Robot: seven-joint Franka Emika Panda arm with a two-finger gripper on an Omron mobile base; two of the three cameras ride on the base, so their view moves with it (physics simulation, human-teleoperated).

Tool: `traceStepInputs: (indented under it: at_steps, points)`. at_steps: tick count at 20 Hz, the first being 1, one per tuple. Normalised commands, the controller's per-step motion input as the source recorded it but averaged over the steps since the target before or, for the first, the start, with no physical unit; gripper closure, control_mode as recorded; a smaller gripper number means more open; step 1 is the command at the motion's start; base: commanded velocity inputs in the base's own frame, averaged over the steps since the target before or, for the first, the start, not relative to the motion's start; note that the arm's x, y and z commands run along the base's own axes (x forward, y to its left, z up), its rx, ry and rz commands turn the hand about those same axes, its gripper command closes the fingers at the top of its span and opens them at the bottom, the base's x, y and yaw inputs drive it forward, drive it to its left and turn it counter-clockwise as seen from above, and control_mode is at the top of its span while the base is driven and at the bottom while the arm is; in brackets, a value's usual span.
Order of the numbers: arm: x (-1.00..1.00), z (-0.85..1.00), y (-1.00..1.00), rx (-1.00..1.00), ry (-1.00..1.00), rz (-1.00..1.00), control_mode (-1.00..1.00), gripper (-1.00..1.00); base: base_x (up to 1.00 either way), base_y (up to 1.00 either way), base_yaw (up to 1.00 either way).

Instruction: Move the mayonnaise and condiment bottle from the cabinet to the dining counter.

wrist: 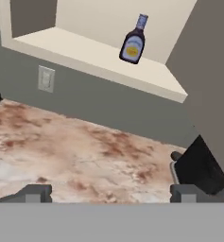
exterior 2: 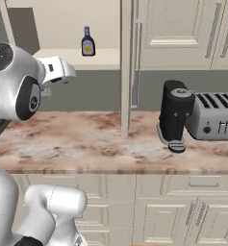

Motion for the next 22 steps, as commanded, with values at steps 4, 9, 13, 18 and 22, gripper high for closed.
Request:
traceStepInputs:
  at_steps: [4,9,13,18,22]
  points:
    - [0.00,0.00,0.00,0.00,0.00,0.00,1.00,-1.00,0.79,0.00,0.13]
    - [0.00,0.00,0.00,0.00,0.00,0.00,1.00,-1.00,0.61,-0.06,0.18]
    - [0.00,0.00,0.00,0.00,0.00,0.00,1.00,-1.00,0.55,-0.03,0.08]
    - [0.53,0.16,0.03,0.03,-0.03,-0.03,-1.00,-1.00,0.11,0.00,0.00]
    - [0.89,0.40,0.07,0.04,-0.06,-0.23,-1.00,-1.00,0.00,0.00,0.00]
